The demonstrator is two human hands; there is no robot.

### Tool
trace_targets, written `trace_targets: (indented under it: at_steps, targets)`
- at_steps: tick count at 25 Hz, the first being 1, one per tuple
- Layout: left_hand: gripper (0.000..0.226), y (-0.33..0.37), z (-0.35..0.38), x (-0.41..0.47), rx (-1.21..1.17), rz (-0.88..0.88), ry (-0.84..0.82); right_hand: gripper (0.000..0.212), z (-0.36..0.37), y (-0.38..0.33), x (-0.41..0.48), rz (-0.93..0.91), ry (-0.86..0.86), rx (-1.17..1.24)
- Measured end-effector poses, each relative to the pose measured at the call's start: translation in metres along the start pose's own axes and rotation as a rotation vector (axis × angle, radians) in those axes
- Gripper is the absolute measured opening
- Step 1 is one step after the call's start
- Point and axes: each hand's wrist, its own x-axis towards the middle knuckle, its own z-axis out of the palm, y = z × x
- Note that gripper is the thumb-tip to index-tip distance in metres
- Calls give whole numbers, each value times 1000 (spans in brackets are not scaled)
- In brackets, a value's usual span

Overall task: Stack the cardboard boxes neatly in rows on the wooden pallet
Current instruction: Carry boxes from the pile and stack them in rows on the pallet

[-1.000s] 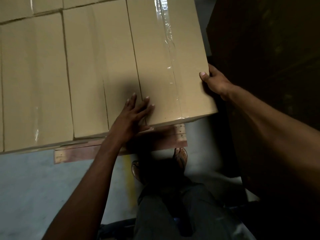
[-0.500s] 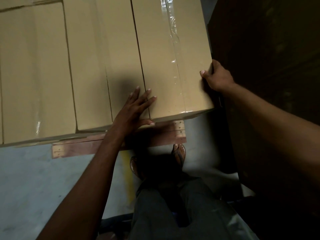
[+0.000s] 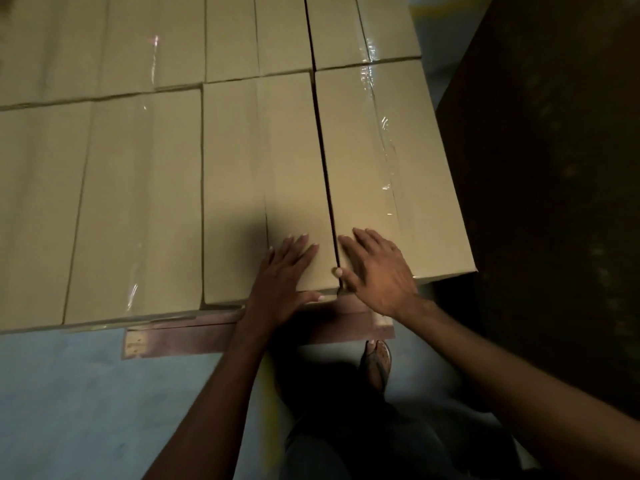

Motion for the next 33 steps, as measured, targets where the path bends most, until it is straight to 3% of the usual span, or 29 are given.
trace_targets:
  at_steps: [6, 12, 16, 18, 21, 24, 26, 29, 33]
  targets:
    - [95, -6, -22, 0, -43, 60, -164, 73, 12, -31, -1, 40, -56, 33]
    - [80, -43, -38, -34, -56, -208, 12, 82, -6, -57, -1, 148, -104, 303]
    - [90, -84, -47, -56, -54, -82, -168, 82, -15, -66, 0, 227, -114, 386]
    - [89, -91, -53, -56, -75, -44, -145, 79, -17, -69, 0, 268, -69, 458]
    - [91, -94, -57, -55, -94, -58, -135, 78, -10, -76, -1, 217, -107, 342]
    - [86, -96, -55, -58, -200, -82, -114, 63, -5, -84, 4, 270, -18, 352]
    - [74, -92, -56, -61, -341, -232, -20, 60, -5, -91, 12, 348, 49, 460]
    - [57, -89, -64, -59, -606, -630, 177, 54, -4, -97, 27, 500, 121, 582]
    - [33, -96, -71, -53, -614, -810, 258, 44, -8, -98, 40, 596, 155, 548]
